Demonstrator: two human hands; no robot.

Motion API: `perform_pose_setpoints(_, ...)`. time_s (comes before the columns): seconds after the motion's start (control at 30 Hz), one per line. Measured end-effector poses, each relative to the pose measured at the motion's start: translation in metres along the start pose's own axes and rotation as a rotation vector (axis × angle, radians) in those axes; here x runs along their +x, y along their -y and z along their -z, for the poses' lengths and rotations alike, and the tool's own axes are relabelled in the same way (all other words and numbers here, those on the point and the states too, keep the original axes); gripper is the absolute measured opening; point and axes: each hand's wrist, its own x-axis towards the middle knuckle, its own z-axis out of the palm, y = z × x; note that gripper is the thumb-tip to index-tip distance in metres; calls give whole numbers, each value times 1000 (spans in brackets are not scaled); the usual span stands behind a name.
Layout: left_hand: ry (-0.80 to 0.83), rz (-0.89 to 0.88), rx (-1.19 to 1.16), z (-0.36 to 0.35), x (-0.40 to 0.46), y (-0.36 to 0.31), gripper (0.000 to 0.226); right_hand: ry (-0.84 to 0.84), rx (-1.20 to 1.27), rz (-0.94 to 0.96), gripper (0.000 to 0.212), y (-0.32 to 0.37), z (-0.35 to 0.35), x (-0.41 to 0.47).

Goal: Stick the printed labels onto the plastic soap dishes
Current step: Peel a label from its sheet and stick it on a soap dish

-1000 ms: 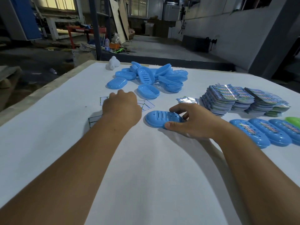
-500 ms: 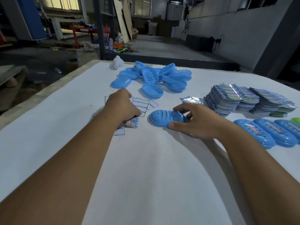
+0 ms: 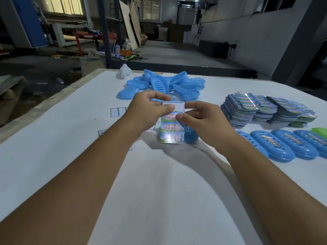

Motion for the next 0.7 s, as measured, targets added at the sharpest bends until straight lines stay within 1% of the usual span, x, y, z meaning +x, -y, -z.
perform_pose_setpoints(0.07, -15, 4, 4, -3, 0, -1, 12, -32, 47, 7, 16, 1, 0, 0)
perform_pose_setpoints(0.13, -51, 14, 14, -3, 1, -2, 11, -102, 57, -13, 20, 1, 3, 3)
perform_pose_setpoints(0.23, -33, 41, 53, -4, 1, -3, 22, -143, 31, -27, 22, 2, 9, 5)
perform_pose_setpoints(0.33, 2, 35, 60, -5, -1, -3, 24, -137, 28, -31, 23, 2, 9, 4)
perform_pose_setpoints(0.47, 9, 24, 69, -6, -1, -1, 22, -122, -9, -37, 19, 2, 9, 5)
perform_pose_setpoints(0.7, 38, 8, 73, -8, -2, 1, 21, -85, 17, -47, 18, 3, 7, 3)
